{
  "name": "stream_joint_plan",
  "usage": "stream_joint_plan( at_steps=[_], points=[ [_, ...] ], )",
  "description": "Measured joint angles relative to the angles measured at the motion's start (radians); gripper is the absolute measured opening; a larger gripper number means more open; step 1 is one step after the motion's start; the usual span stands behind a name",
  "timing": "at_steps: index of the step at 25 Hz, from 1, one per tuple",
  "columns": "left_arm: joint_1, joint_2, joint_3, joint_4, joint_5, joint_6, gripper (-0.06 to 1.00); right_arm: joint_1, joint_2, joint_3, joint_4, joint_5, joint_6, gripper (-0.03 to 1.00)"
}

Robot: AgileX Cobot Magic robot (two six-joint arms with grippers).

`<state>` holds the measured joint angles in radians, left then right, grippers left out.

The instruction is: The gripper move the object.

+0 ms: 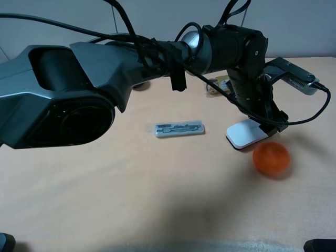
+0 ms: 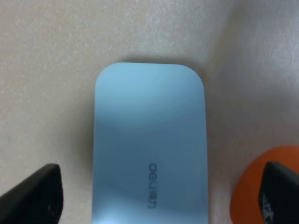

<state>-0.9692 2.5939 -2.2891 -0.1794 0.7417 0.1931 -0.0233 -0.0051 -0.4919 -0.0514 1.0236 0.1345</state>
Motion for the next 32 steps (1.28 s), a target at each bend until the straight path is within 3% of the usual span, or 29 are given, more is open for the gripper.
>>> stream_joint_plan(
  at_steps=[7,18,22,32],
  points=[
    [0.0,-0.001,-0.046,0.023,0.06,-0.017,0.85,0.0,0.0,0.0,0.0,0.0,0.0,0.69],
    [0.0,-0.001,-0.267,0.135,0.418,-0.103,0.85,0.0,0.0,0.0,0.0,-0.001,0.0,0.69],
    [0.003,-0.008,-0.318,0.142,0.419,-0.109,0.85,0.0,0.0,0.0,0.0,-0.001,0.0,0.69],
    [0.003,-0.102,-0.299,0.127,0.419,-0.109,0.85,0.0,0.0,0.0,0.004,-0.001,0.0,0.69]
  ],
)
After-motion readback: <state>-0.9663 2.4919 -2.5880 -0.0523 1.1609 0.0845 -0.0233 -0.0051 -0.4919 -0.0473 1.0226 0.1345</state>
